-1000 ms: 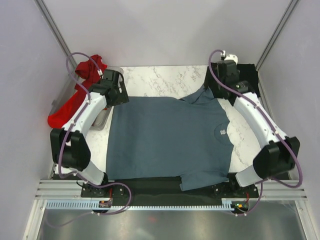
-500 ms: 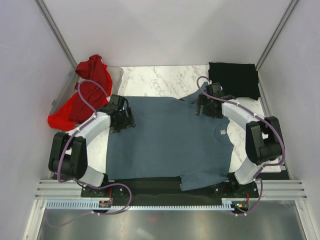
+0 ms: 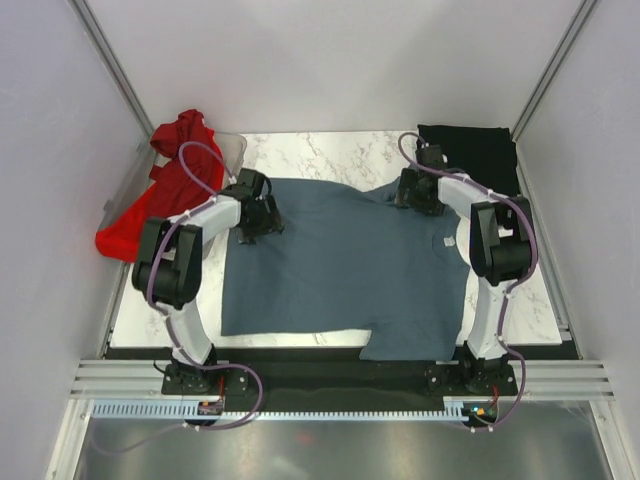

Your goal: Fold and stack the t-shirts

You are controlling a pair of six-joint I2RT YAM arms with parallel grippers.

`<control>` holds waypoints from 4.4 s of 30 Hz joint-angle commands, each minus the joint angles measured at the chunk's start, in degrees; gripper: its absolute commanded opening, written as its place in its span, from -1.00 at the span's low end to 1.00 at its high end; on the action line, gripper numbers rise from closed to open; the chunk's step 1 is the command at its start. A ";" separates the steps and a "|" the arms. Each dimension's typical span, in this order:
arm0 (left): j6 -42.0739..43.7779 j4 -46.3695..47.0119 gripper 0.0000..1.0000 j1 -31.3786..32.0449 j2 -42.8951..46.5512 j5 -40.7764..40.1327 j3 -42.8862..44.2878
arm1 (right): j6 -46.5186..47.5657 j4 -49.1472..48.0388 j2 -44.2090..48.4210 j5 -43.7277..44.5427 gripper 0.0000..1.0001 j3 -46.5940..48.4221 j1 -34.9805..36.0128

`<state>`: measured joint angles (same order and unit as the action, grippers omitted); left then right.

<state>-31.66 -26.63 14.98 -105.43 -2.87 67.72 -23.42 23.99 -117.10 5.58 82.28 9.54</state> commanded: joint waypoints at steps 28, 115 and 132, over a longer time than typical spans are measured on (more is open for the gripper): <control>-22.35 -18.28 0.62 -0.66 65.50 -12.42 -32.71 | -17.26 15.46 62.56 2.24 0.96 -33.22 3.99; -8.07 -15.21 -0.96 -4.17 37.76 -13.04 -8.58 | -19.57 26.38 48.38 14.46 -1.00 -16.37 13.06; 0.02 -12.57 -0.96 -7.51 10.08 -14.18 7.59 | -11.91 17.59 30.62 7.87 -1.00 -10.74 3.74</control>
<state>-35.70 -40.40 8.67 -93.10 -14.94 70.78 -37.45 44.95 -84.58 14.57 68.01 14.92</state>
